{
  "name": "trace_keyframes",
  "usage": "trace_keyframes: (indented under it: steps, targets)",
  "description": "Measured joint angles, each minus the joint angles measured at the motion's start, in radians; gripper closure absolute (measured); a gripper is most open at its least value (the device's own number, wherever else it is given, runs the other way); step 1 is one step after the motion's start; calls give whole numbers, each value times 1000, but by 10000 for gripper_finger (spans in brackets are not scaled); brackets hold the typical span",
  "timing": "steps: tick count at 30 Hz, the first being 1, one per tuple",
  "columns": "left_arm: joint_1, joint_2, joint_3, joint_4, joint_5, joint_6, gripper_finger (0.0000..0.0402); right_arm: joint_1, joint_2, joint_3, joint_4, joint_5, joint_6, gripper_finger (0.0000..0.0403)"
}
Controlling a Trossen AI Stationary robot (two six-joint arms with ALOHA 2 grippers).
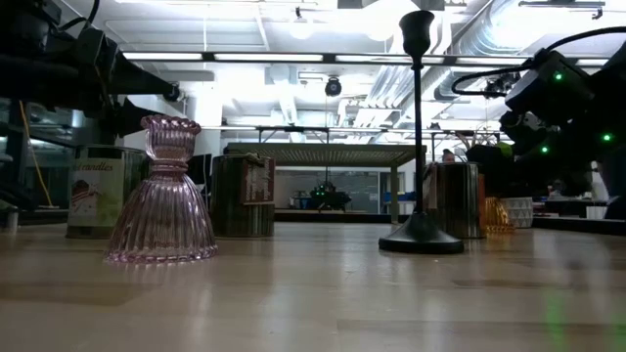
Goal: Pick & Place candle stick holders
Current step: Put the right yellow candle holder on the shelf
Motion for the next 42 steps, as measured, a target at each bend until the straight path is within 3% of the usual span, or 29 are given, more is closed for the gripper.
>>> trace_keyframes:
  steps: [12, 20, 27, 35, 42]
  targets:
    - [0, 0, 0, 0, 0, 0, 11, 0, -22, 44, -1, -40, -108, 287]
    - [0, 0, 0, 0, 0, 0, 11, 0, -118, 44, -2, -34, -145, 290]
    - [0, 0, 0, 0, 0, 0, 11, -12, -227, 94, -23, -44, -306, 289]
    - [0, 0, 0, 0, 0, 0, 11, -87, -337, 223, -200, -87, -431, 287]
    - [0, 0, 0, 0, 0, 0, 11, -178, -358, 394, -357, -138, -500, 287]
